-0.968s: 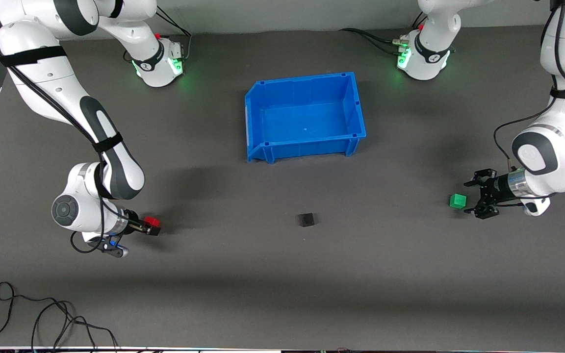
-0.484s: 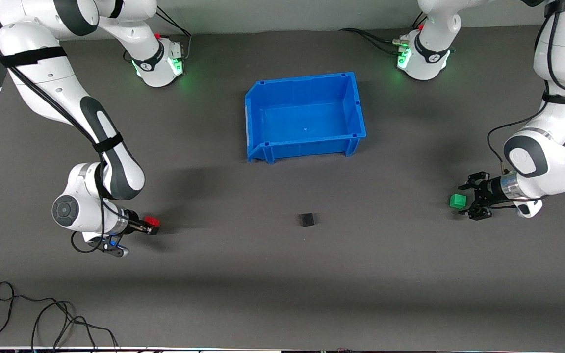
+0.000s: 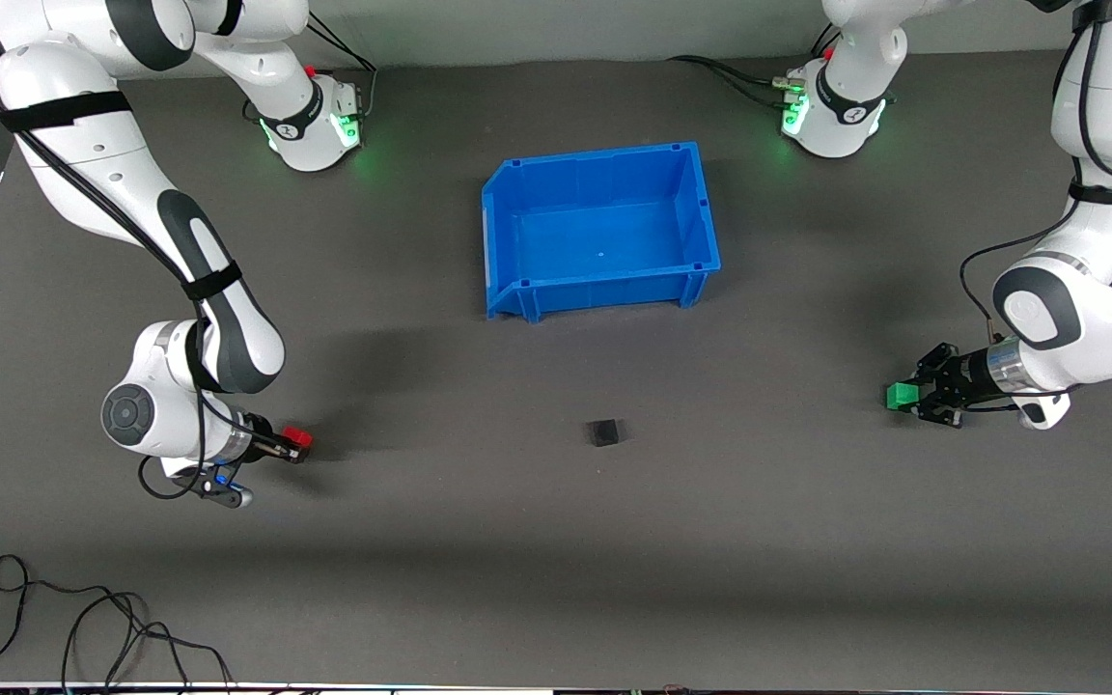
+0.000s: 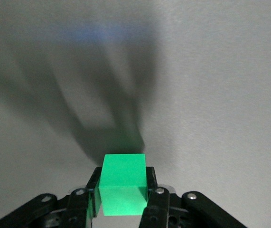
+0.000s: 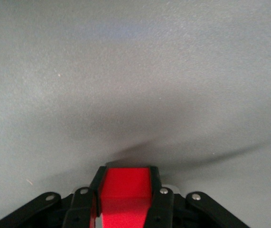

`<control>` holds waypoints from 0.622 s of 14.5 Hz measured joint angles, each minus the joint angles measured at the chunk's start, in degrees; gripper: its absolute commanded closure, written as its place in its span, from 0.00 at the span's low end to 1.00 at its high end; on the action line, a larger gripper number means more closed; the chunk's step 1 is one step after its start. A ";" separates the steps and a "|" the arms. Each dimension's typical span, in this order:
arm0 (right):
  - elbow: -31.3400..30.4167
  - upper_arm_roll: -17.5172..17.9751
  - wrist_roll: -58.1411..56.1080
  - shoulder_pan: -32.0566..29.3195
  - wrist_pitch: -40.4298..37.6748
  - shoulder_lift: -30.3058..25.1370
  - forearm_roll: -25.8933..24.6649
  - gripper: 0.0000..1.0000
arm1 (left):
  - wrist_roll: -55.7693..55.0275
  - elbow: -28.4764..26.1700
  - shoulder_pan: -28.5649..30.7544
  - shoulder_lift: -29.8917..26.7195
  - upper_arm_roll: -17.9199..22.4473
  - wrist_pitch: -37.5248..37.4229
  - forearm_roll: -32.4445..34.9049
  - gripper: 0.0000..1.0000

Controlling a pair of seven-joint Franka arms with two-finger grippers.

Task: Attach green and red cubes to black cube
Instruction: 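Close the right gripper on the red cube while the left gripper grasps green, then carry the red and green cubes toward the black cube with both grippers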

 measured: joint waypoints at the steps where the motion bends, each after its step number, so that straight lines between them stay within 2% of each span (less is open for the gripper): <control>1: 0.06 0.02 1.99 0.41 0.00 -0.28 0.00 1.00 | -0.26 1.26 0.02 -0.29 0.02 -1.94 -0.16 0.90; 5: 1.01 0.12 19.09 6.02 0.00 -0.84 0.01 1.00 | -9.20 11.63 0.34 -2.06 0.65 -15.71 -0.21 0.90; 7: 2.25 0.15 31.27 10.05 0.00 -0.84 -0.01 1.00 | -15.14 15.62 0.28 -2.36 0.67 -18.11 -0.18 0.90; 9: 3.75 0.14 41.26 13.14 0.00 -0.61 -0.01 1.00 | -18.98 16.95 -0.27 -2.33 0.35 -18.26 -0.18 0.90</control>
